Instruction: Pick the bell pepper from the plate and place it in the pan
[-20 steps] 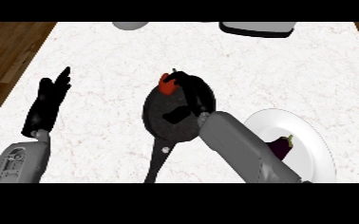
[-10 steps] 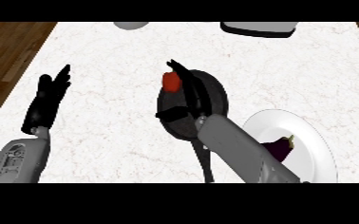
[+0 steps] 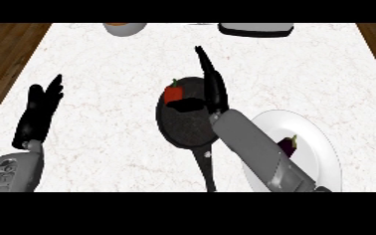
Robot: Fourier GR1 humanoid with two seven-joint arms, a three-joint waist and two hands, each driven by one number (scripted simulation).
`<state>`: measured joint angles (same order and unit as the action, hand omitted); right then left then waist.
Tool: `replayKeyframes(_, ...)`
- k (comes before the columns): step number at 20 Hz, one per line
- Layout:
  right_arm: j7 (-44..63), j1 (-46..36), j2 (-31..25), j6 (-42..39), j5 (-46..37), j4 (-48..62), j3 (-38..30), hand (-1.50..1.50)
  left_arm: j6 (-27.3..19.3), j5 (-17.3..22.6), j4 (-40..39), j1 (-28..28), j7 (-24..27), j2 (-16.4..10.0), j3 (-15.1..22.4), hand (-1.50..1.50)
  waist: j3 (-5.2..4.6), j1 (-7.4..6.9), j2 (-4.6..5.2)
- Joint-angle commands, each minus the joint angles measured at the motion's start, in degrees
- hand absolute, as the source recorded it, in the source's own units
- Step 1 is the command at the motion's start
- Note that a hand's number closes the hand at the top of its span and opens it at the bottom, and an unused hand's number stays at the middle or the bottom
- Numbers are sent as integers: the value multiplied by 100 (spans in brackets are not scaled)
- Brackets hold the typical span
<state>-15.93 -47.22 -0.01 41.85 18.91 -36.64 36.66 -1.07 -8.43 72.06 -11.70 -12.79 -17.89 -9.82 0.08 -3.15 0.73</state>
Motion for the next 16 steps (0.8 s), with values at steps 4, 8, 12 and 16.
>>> replayKeyframes(4, -452, 517, -677, -542, 221, -266, -779, -150, 83, 118, 754, 663, -300, -61, -105, 0, -2, 264, -94)
replayKeyframes(8, -285, 964, -1647, -1277, 257, -1104, -880, -150, -25, 22, 39, 278, -40, -57, -198, 0, -10, 410, -100)
replayKeyframes(12, -48, 1595, -2592, -2032, 469, -2076, -1088, -150, -23, 67, 96, 573, 165, -62, -302, 0, -11, 438, -109)
replayKeyframes(16, -157, 1977, -3175, -2800, 629, -2226, -1544, -150, -169, -127, 368, 410, -133, 97, -87, 0, -9, 377, -87)
